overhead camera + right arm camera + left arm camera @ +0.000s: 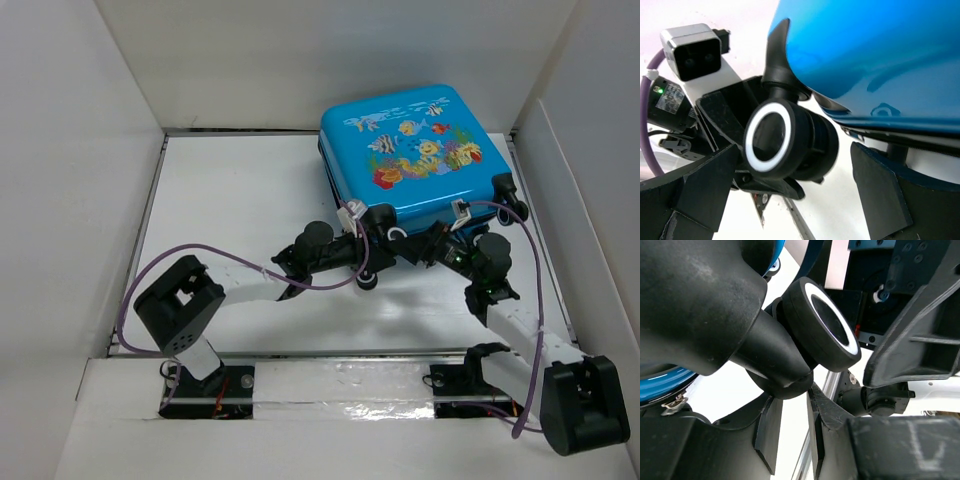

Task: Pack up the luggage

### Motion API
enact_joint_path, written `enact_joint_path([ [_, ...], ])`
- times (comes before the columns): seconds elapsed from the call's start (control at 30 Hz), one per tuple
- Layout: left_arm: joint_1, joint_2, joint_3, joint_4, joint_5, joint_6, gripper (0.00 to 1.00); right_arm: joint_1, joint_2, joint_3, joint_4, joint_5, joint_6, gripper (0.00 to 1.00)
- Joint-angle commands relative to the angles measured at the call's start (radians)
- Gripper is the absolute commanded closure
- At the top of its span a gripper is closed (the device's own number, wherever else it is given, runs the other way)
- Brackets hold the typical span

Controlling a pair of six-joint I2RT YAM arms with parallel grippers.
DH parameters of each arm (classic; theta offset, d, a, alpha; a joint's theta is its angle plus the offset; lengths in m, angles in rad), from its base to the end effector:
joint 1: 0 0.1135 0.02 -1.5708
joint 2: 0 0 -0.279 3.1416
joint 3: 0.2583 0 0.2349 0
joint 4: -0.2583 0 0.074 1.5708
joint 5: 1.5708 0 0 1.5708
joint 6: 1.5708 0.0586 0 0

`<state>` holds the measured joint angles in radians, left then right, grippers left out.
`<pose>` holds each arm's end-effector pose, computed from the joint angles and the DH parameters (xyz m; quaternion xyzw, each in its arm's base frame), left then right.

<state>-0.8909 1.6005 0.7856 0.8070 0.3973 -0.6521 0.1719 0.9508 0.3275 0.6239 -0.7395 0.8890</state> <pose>0.2060 -0.2909 0.2673 0.2209 0.6744 -0.5818 0.3973 0.1850 0.0722 0.2568 -0.0081 0.7069 0.5540 0.4396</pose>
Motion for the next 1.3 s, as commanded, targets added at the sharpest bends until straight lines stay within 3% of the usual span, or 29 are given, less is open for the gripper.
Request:
enact_joint_path([
  [0.0,-0.002,0.001,0.038,0.119,0.002,0.020,0.78,0.018,0.032,0.059,0.118,-0.027,-0.016,0.00],
  [0.33,-0.002,0.009,0.038,0.127,0.011,0.019,0.78,0.028,0.114,0.051,0.252,-0.061,0.053,0.00],
  [0.43,-0.002,-0.008,0.023,0.112,-0.014,0.031,0.68,0.028,0.100,0.061,0.225,-0.052,0.048,0.00],
  [0.47,-0.002,-0.020,0.009,0.089,-0.026,0.040,0.59,0.028,0.083,0.065,0.205,-0.047,0.030,0.00],
  [0.57,-0.002,-0.074,-0.017,0.002,-0.109,0.094,0.46,0.028,0.062,0.077,0.148,-0.040,0.005,0.00],
  [0.7,0.018,-0.146,-0.052,-0.072,-0.150,0.141,0.42,0.028,0.066,0.074,0.119,-0.037,-0.009,0.00],
  [0.9,0.041,-0.214,-0.128,-0.074,-0.169,0.166,0.47,0.047,0.082,0.065,0.145,-0.029,0.004,0.00],
  [1.07,0.041,-0.203,-0.172,-0.082,-0.216,0.146,0.70,0.048,0.065,0.081,0.126,-0.024,-0.004,0.01],
  [1.27,0.030,-0.119,-0.158,-0.016,-0.270,0.128,0.69,0.048,0.040,0.093,0.074,-0.015,-0.030,0.05],
])
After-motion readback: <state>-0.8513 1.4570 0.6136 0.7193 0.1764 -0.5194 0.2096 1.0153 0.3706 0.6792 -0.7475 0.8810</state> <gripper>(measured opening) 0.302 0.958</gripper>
